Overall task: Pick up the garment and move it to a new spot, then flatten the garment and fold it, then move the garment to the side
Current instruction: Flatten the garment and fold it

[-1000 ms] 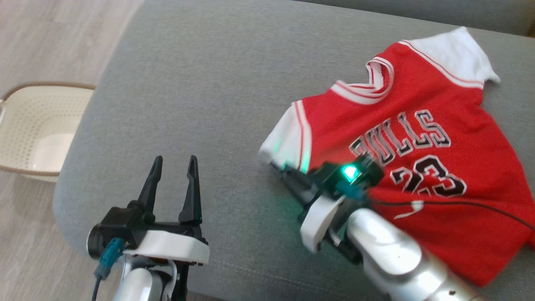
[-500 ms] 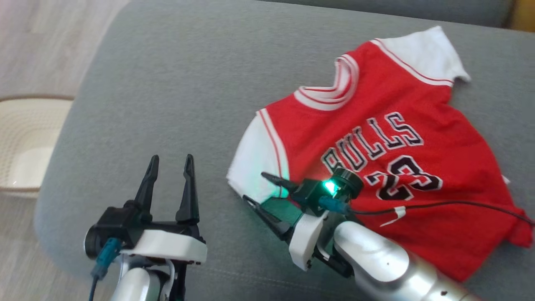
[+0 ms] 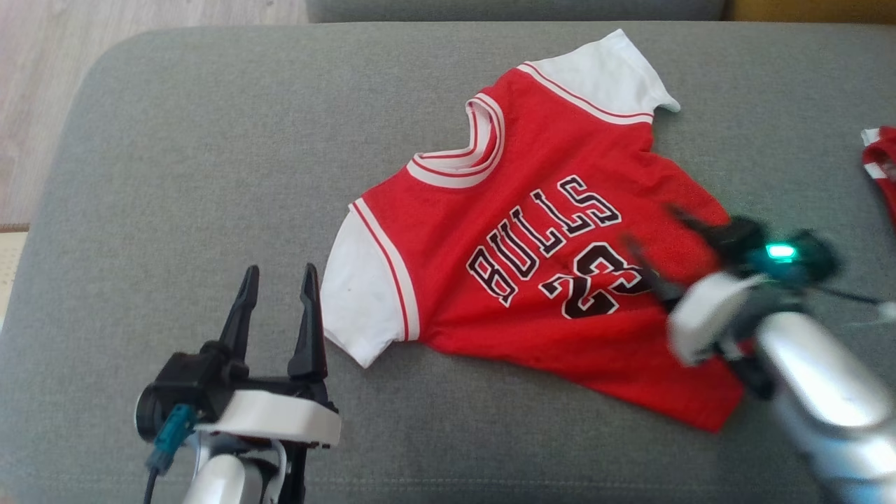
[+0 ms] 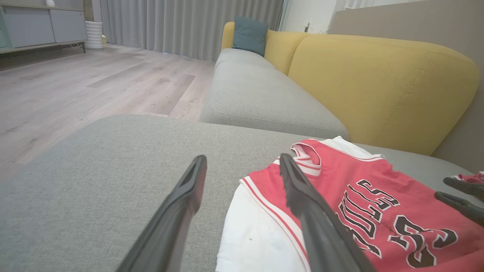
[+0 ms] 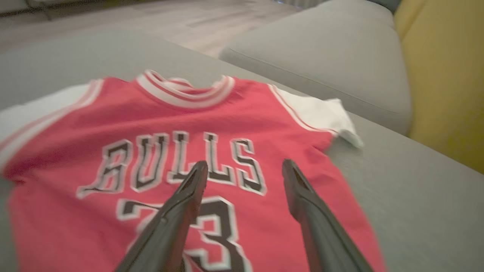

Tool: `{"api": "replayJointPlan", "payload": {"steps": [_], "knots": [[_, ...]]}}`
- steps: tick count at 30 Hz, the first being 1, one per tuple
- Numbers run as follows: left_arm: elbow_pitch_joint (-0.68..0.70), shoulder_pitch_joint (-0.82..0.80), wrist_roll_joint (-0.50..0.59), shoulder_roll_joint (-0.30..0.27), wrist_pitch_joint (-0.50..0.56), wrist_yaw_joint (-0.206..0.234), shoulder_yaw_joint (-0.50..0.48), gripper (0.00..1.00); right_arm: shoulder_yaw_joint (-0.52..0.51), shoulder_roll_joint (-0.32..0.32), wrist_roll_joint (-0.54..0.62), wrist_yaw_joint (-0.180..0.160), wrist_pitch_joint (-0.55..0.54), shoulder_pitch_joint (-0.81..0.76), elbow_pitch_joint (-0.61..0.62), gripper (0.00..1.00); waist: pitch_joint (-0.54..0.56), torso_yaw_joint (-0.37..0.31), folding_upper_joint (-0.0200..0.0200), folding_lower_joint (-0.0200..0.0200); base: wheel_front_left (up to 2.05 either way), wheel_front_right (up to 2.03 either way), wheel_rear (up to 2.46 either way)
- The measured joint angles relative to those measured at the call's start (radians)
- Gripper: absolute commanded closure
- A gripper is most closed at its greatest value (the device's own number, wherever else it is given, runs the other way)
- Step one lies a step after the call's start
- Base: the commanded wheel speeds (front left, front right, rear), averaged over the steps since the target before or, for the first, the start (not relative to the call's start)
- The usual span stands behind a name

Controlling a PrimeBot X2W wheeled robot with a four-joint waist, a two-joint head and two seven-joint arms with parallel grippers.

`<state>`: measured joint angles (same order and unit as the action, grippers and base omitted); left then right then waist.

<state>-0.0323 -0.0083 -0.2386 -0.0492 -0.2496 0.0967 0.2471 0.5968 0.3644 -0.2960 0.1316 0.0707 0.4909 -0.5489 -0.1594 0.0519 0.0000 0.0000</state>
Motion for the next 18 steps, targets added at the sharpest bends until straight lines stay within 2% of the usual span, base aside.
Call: {"api": "replayJointPlan", "payload": {"steps": [3, 7, 11, 18], "knots": [[0.001, 0.009, 0.000, 0.000, 0.000, 0.001, 0.000, 0.00, -0.103, 0.047, 0.017, 0.000, -0.064, -0.043, 0.014, 0.00, 0.000, -0.008, 0.0000, 0.0000, 0.00, 0.00, 0.00], [0.001, 0.008, 0.000, 0.000, 0.000, 0.001, 0.000, 0.00, -0.167, 0.067, 0.022, 0.000, -0.160, -0.093, 0.032, 0.00, -0.003, -0.016, 0.0000, 0.0000, 0.00, 0.00, 0.00], [0.001, 0.008, 0.000, 0.000, 0.000, 0.000, 0.001, 0.00, -0.174, 0.085, 0.002, 0.000, -0.251, -0.105, 0.056, 0.00, -0.006, -0.018, 0.0000, 0.0000, 0.00, 0.00, 0.00], [0.001, 0.008, 0.000, 0.000, 0.000, 0.000, 0.006, 0.00, -0.160, 0.167, -0.075, 0.000, -0.402, -0.105, 0.058, 0.00, -0.007, -0.004, 0.0000, 0.0000, 0.00, 0.00, 0.00]]}}
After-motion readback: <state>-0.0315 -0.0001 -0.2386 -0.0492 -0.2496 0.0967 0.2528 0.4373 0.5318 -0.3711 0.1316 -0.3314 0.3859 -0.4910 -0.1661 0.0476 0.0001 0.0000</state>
